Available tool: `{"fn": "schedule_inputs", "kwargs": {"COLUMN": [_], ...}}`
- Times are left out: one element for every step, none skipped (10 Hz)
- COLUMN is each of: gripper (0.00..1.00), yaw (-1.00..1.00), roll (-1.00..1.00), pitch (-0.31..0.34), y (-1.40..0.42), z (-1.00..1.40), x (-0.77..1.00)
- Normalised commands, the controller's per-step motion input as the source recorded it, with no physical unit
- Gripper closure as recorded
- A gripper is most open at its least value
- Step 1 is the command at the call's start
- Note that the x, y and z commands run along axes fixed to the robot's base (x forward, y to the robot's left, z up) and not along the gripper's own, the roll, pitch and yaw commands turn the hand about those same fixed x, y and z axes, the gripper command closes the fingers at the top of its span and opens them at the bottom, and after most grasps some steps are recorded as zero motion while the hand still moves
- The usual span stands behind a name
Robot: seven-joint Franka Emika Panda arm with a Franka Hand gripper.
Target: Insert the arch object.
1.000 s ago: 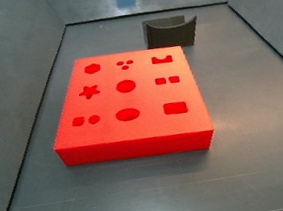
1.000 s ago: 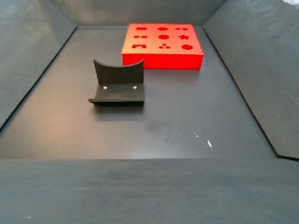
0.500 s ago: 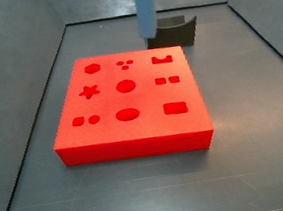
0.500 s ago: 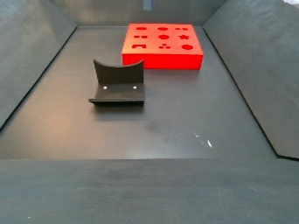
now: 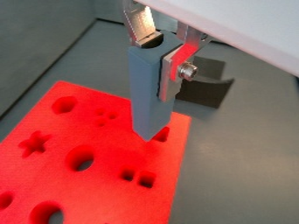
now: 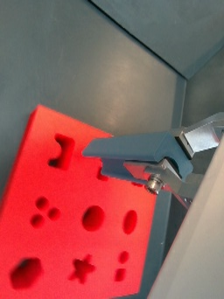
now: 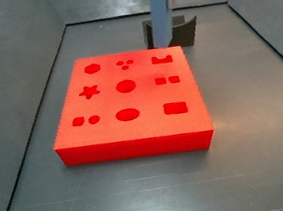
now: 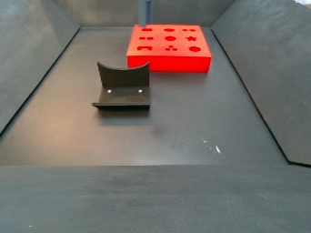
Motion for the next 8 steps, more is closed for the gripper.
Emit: {"fn": "schedule_inputs", "kwargs": {"gripper": [1.00,1.00,1.00,1.00,1.00,1.00,1.00,1.00], "yaw": [-0.66,-0.74,-0.88,-0.95,-1.00,-1.00,-1.00,-1.00], "roll": [-0.09,-0.11,-0.12,-0.06,-0.01,0.00,0.00,-0.02], "pitch": [0.143,0.116,0.033,0.026,0.039,0.039,0.023,0.000], "y": [0.22,0.15,0.04,0.02,0.01,0.00,0.00,0.00], "z": [-0.19,-0.11,-0.01,-0.03,-0.04,-0.02,0.00,0.00], "x": [0.40,0.34,0.25,0.14,0.01,0.00,0.00,0.00]}}
